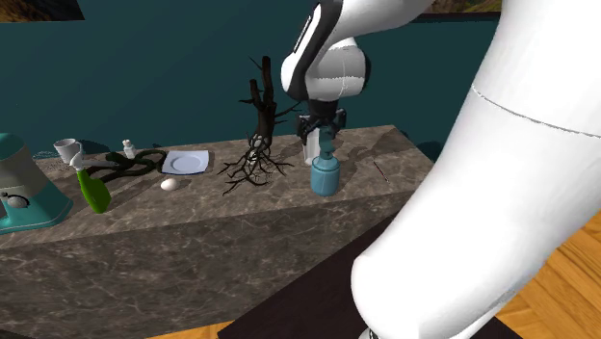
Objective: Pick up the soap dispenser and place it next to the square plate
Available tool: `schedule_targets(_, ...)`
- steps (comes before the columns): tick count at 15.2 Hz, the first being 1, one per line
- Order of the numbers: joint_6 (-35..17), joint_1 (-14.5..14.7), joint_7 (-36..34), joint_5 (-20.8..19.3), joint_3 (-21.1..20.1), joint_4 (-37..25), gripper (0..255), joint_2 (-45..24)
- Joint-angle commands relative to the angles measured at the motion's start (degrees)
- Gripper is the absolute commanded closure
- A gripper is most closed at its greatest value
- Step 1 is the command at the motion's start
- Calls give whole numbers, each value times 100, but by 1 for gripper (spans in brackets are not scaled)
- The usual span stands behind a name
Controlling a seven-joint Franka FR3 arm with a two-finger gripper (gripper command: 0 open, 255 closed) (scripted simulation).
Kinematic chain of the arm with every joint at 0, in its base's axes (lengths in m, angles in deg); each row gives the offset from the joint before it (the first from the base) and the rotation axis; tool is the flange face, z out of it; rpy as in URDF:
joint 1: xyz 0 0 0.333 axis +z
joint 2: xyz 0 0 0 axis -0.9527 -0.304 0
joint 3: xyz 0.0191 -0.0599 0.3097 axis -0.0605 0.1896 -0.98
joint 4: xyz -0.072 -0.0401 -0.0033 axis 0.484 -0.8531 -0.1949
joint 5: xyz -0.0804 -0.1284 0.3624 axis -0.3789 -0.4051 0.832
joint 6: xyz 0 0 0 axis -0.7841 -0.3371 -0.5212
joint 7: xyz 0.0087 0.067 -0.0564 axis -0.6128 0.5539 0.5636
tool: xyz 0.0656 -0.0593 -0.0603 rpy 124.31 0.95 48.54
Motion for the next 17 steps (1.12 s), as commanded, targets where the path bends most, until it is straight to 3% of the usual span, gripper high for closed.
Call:
schedule_targets(1,-299,-59,245,252,89,-213,0,-437)
schedule_targets(5,-740,-263,740,872,82,-750,0,-1299)
schedule_targets(10,-1101,-737,1273,1556,-163,-1584,0,-2339)
schedule_targets(12,-1198,-950,1423,1751,-281,-1963,0,-2744)
schedule_targets(17,-1368,-1092,1529,1890,-426,-2217,0,-3150)
